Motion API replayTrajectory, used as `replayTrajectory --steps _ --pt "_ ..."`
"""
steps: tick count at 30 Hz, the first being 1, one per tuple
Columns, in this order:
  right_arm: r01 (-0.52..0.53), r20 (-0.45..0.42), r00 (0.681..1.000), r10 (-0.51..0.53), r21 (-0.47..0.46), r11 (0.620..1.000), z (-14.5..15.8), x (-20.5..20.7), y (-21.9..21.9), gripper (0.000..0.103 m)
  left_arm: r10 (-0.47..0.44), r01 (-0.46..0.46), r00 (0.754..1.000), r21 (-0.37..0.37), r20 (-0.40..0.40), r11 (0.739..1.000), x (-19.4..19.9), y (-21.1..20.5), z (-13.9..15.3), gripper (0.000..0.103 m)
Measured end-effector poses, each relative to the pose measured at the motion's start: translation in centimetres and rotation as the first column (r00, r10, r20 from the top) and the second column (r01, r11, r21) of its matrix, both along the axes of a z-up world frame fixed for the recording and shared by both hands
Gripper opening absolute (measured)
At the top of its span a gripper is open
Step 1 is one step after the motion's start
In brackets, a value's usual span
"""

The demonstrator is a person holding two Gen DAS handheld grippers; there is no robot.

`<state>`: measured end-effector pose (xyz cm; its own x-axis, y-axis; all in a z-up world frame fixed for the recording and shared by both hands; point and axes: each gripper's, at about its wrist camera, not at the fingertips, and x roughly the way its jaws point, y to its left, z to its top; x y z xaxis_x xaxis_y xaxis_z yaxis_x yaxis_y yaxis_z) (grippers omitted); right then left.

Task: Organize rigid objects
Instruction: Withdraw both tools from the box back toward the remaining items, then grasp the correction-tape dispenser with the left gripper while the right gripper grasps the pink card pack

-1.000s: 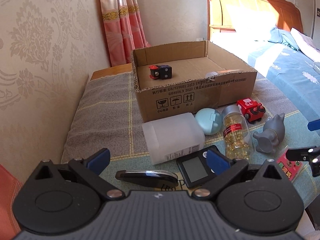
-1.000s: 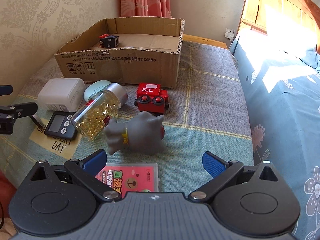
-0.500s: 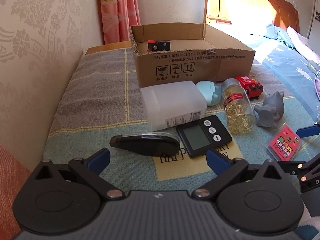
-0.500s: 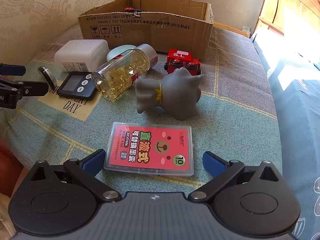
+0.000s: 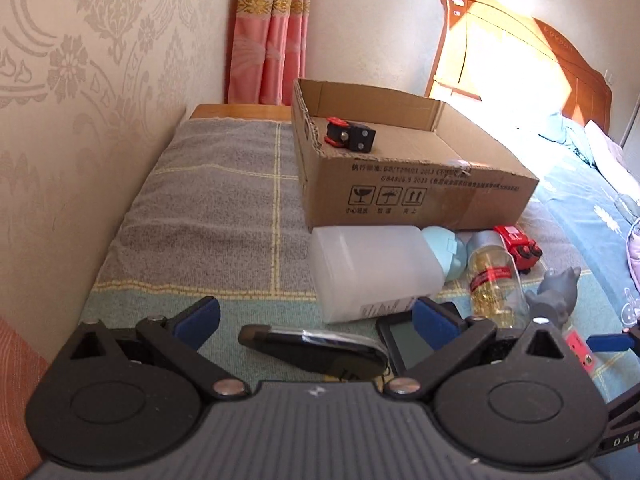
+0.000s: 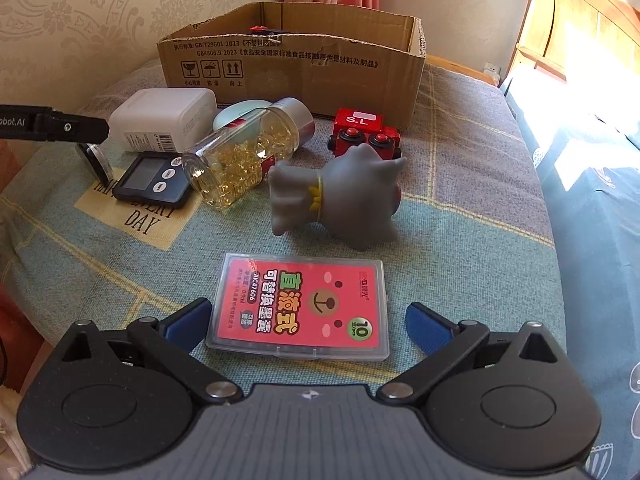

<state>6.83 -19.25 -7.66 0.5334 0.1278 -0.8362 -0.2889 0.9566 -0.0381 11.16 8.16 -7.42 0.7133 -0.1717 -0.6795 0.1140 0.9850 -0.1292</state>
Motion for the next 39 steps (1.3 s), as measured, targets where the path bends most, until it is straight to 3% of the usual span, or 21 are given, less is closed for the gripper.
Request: replayTrajectory --steps 5,10,16,20,23,32,39 --pt "-0.007 -0.003 1.000 0.007 -0.001 1.000 0.0 0.1 0.0 0.103 0.028 -0.026 0.999 0.100 -0.024 0.995 1.2 0.0 -1.1 0.102" --pt "-0.008 -0.005 1.000 0.008 -0.002 1.000 0.0 0.2 0.1 0.103 0.028 -0.021 0.997 0.096 -0.069 0.995 -0.5 1.3 -1.6 0.102" --pt "-0.020 0.003 1.000 0.020 0.002 1.000 -0.1 0.1 0.0 0.103 -0.078 0.085 0.992 0.067 -0.098 0.994 -2.4 1.3 -2.4 0.102" --pt "-0.020 0.004 1.000 0.020 0.003 1.000 -0.1 0.1 0.0 0.103 -0.108 0.120 0.988 0.111 -0.109 0.987 -2.5 0.8 -3.3 0.102" --pt "-0.020 0.009 1.000 0.020 0.004 1.000 -0.1 0.1 0.0 0.103 -0.148 0.158 0.986 0.156 -0.074 0.975 -2.6 0.5 -3.5 0.103" --pt "-0.020 0.016 1.000 0.020 0.006 1.000 -0.1 -0.1 -0.1 0.103 -0.184 0.186 0.983 0.140 -0.027 0.972 -1.9 0.4 -3.9 0.103" --pt "-0.020 0.017 1.000 0.020 0.007 1.000 -0.1 -0.1 -0.1 0.103 -0.269 0.275 0.961 0.119 -0.067 0.954 -2.5 -0.7 -3.6 0.102"
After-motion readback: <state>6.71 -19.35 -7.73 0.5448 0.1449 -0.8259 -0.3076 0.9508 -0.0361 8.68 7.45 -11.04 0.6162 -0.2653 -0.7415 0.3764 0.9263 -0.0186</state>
